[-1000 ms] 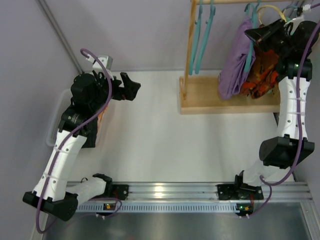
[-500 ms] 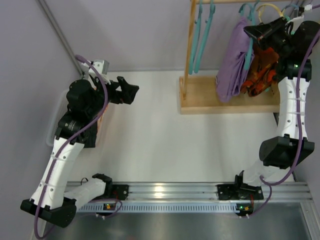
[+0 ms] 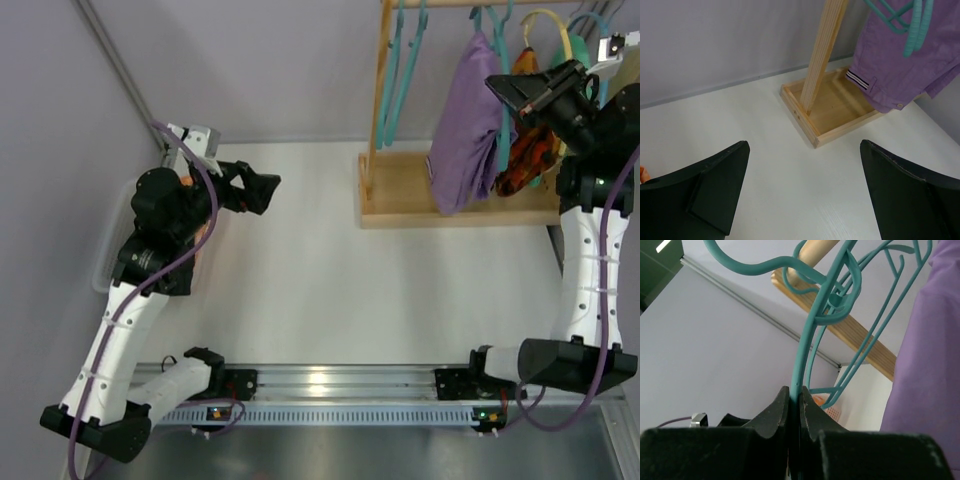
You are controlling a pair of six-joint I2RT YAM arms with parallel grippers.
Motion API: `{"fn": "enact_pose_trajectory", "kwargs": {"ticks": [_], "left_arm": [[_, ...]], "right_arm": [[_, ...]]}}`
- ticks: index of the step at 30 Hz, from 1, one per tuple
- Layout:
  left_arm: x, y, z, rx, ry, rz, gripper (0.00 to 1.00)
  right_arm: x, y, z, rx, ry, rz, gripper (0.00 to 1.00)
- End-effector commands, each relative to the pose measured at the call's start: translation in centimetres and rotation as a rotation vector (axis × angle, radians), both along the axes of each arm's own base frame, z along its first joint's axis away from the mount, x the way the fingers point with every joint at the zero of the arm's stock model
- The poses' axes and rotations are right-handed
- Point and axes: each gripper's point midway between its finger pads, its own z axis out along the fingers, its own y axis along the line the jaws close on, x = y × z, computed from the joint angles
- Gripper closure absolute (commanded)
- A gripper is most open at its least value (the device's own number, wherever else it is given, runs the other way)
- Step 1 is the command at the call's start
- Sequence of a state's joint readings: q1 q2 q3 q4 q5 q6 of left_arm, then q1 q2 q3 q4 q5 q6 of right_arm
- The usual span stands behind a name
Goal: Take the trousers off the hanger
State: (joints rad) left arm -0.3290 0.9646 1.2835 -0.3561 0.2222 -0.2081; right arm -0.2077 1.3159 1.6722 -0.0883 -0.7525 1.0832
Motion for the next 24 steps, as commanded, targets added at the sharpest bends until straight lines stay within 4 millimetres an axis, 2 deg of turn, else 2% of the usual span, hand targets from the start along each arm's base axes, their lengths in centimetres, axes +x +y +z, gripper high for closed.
{"fn": "enact_pose_trajectory", "kwargs": {"ticks": [1, 3, 4, 5, 6, 7, 8, 10, 11, 12, 15, 16, 18, 19, 20, 21, 22, 23, 24], "left_arm": [[-1.2, -1.0, 1.8, 0.024, -0.127, -0.095, 0.01], [-1.4, -1.3, 0.9, 0.06, -0.14, -0.128, 0.02], [-2.0, -1.6, 1.0, 0.066, -0.16, -0.164, 0.02], [-2.3, -1.9, 0.8, 0.085, -0.18, -0.188, 0.01], [-2.4, -2.1, -0.1, 0.097, -0.177, -0.208, 0.01], [-3.4, -2.6, -0.2, 0.102, -0.197, -0.258, 0.01], [-3.5, -2.8, -1.2, 0.124, -0.212, -0.275, 0.02], [-3.9, -2.9, -1.8, 0.159, -0.252, -0.288, 0.02], [-4.0, -3.0, -2.2, 0.173, -0.268, -0.298, 0.03], [-4.1, -3.2, -3.2, 0.188, -0.265, -0.31, 0.03], [-4.3, -4.2, -4.2, 0.204, -0.294, -0.342, 0.04], [-4.6, -4.9, -4.4, 0.205, -0.3, -0.365, 0.04], [-4.0, -5.7, -5.1, 0.205, -0.301, -0.341, 0.05], [-4.6, -7.1, -5.6, 0.203, -0.307, -0.376, 0.06], [-4.8, -7.9, -6.4, 0.206, -0.309, -0.393, 0.06], [-4.2, -8.4, -6.6, 0.205, -0.323, -0.362, 0.06], [-5.5, -10.3, -6.7, 0.203, -0.344, -0.407, 0.06], [-5.8, -11.2, -7.5, 0.213, -0.346, -0.413, 0.06], [-5.5, -12.0, -7.1, 0.207, -0.378, -0.38, 0.06]], "right_arm": [[-5.4, 0.9, 4.9, -0.079, -0.277, 0.004, 1.0], [-7.1, 1.3, 4.8, -0.07, -0.275, 0.017, 1.0], [-7.0, 1.2, 3.7, -0.058, -0.242, 0.018, 1.0], [-8.2, 1.4, 3.8, -0.054, -0.248, 0.02, 1.0], [-8.6, 1.4, 3.4, -0.034, -0.229, 0.028, 1.0], [-8.5, 1.4, 2.2, -0.017, -0.195, 0.03, 1.0], [-10.0, 1.7, 2.4, -0.004, -0.201, 0.035, 1.0], [-10.3, 1.7, 0.9, 0.02, -0.158, 0.036, 1.0], [-11.6, 2.0, 1.1, 0.023, -0.173, 0.032, 1.0], [-12.1, 2.1, 0.9, 0.031, -0.171, 0.03, 1.0], [-13.3, 2.3, 0.3, 0.054, -0.145, 0.015, 1.0], [-14.2, 2.4, 0.5, 0.055, -0.152, 0.012, 1.0], [-14.5, 2.2, 0.0, 0.072, -0.118, -0.022, 1.0], [-15.5, 2.3, 0.3, 0.074, -0.136, -0.035, 1.0], [-15.8, 2.0, 0.5, 0.083, -0.146, -0.061, 1.0], [-16.1, 2.0, 0.6, 0.09, -0.149, -0.073, 1.0], [-16.7, 2.0, 0.8, 0.094, -0.163, -0.079, 1.0], [-17.0, 2.0, 1.1, 0.102, -0.17, -0.087, 1.0], [-17.2, 2.0, 1.3, 0.106, -0.165, -0.088, 1.0]]}}
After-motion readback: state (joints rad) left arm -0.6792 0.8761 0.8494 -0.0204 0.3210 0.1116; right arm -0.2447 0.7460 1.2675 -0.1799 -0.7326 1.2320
